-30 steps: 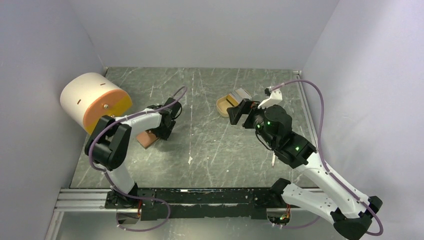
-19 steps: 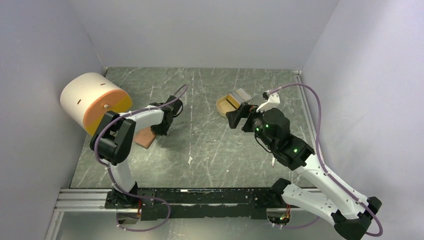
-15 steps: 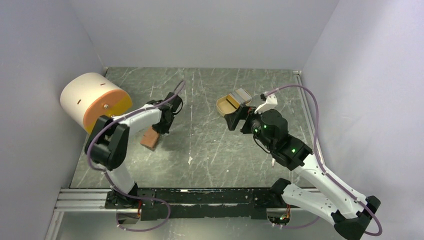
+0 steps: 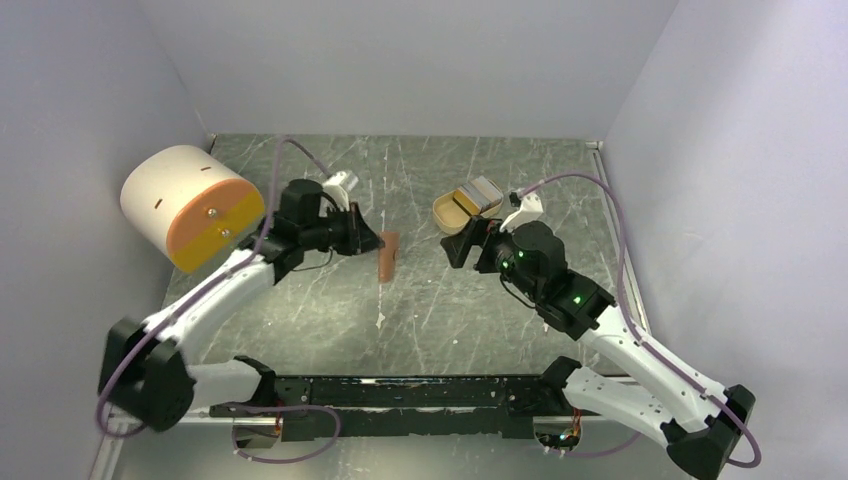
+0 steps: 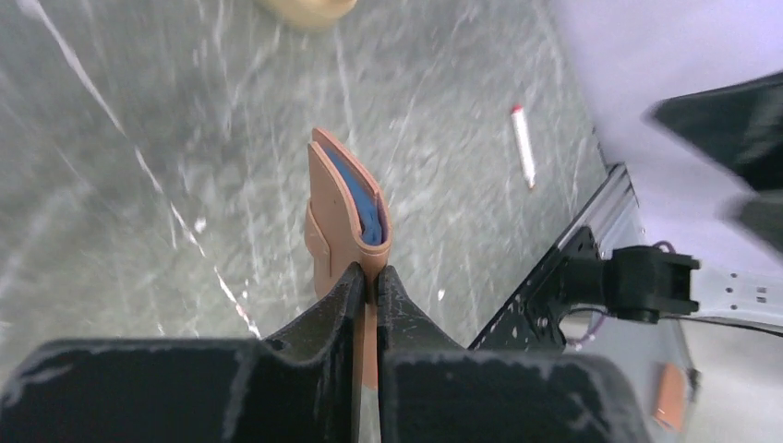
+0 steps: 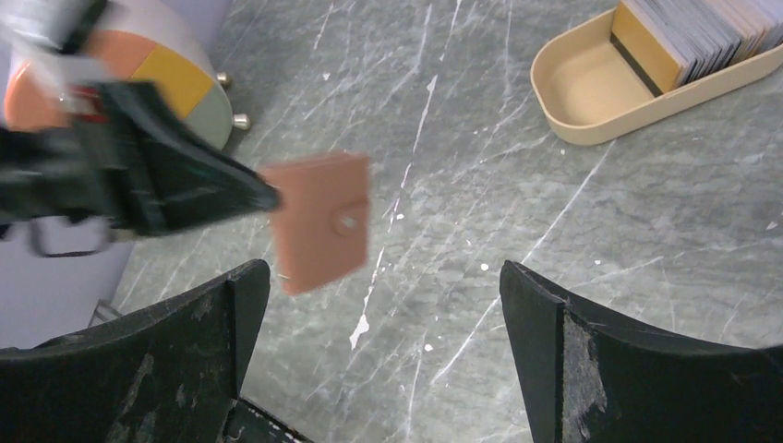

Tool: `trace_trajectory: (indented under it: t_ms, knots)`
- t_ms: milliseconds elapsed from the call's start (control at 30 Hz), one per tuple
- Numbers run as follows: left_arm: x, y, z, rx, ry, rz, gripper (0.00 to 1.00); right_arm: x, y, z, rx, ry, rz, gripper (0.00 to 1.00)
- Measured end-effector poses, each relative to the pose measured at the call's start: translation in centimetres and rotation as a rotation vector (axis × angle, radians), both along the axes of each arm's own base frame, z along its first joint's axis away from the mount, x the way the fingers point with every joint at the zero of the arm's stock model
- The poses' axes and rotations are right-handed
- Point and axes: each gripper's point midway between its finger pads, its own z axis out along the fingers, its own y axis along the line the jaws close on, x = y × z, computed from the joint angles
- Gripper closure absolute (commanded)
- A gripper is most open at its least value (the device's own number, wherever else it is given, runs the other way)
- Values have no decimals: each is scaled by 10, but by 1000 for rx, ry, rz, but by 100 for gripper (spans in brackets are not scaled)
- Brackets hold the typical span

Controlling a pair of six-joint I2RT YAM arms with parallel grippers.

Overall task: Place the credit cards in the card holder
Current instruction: Place the card holder at the center of the board, then open the card holder at the center of the board.

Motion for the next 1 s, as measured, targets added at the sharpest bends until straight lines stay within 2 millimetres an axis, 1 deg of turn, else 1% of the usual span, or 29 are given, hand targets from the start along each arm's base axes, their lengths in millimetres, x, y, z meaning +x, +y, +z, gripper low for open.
trace_trajectory:
  t_ms: [33, 67, 133, 167, 233, 267, 333, 367, 433, 500, 567, 700, 800, 900, 1000]
  knots:
    - [1, -2, -17, -5, 49, -8, 91, 0, 1, -2, 0, 6, 0, 2]
    - [0, -4, -44, -4, 120, -16, 91, 0, 2, -3, 0, 12, 2, 2]
    - [-12, -2, -100, 18, 288, -14, 86, 2, 4, -9, -9, 30, 3, 3]
    - [-22, 1, -122, 32, 363, -6, 83, 2, 5, -13, -18, 44, 4, 4]
    - [-33, 4, -142, 41, 443, 7, 72, 4, 8, -23, -39, 74, 9, 6]
    - [-35, 6, -145, 41, 460, 16, 64, 4, 10, -28, -49, 88, 15, 8]
    - [-33, 5, -142, 29, 453, 23, 48, 3, 15, -37, -62, 116, 38, 12]
    - [-31, 5, -139, 20, 444, 27, 43, 2, 18, -40, -65, 127, 48, 14]
    - [-28, 4, -132, -1, 420, 27, 39, 1, 23, -47, -65, 157, 68, 19]
    - [-29, 3, -127, -23, 399, 20, 37, -1, 30, -57, -64, 199, 87, 29]
    - [-32, 3, -127, -29, 395, 14, 36, -2, 37, -68, -60, 245, 102, 38]
    - [-40, 10, -138, 0, 424, 32, 39, -6, 51, -92, -37, 347, 117, 50]
    - [-43, 20, -143, 30, 430, 83, 40, -13, 62, -113, -37, 432, 111, 60]
    - [-48, 30, -139, 30, 417, 137, 43, -22, 73, -137, -59, 511, 99, 66]
    - [-47, 38, -127, 21, 378, 186, 45, -29, 81, -155, -98, 571, 70, 66]
